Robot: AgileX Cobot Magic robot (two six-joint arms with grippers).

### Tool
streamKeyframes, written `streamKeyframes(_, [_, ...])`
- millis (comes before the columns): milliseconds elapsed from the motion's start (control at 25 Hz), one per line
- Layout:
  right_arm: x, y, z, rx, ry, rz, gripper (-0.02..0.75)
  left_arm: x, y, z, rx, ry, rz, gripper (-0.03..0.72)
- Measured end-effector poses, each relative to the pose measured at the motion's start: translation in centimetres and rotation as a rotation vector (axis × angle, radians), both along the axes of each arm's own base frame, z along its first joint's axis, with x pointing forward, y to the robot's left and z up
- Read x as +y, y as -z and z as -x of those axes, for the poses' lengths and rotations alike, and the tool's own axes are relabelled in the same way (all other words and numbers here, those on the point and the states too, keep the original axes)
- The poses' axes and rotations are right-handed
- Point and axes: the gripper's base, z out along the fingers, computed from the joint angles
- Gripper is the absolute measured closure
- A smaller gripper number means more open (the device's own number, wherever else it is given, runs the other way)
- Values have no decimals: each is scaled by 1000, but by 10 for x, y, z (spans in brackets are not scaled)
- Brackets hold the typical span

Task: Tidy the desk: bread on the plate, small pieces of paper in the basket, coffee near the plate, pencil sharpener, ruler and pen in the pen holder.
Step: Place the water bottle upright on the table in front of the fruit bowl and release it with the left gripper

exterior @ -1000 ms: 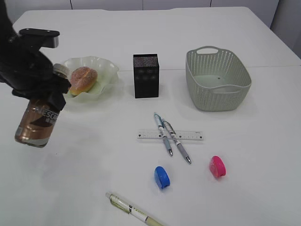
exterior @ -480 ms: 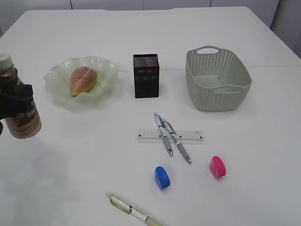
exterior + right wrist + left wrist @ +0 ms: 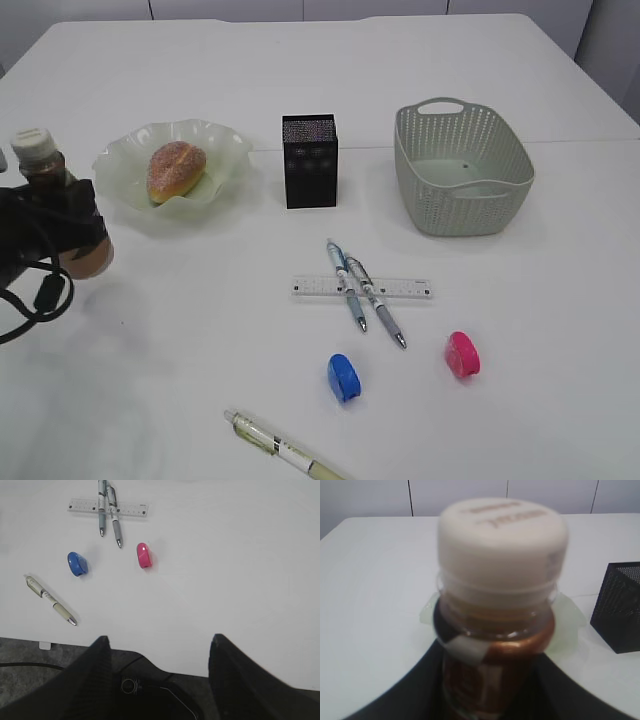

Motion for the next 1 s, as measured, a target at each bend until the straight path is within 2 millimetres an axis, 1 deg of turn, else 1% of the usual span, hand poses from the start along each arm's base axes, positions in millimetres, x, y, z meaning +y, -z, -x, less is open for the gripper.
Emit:
streamKeyframes(120, [-1,-1,2,-10,3,6,258,-4,18,-11,44,8,3,405])
streamKeyframes(440, [-3,0,2,-11,10,27,258,-12,29,-43,18,13,16,405])
streamKeyframes(800, [-5,0,2,-14,17,45,258,-12,47,-44,57,11,10,405])
streamKeyframes(1000, [-6,0,1,-17,22,58,258,-12,48,-44,59,11,9,405])
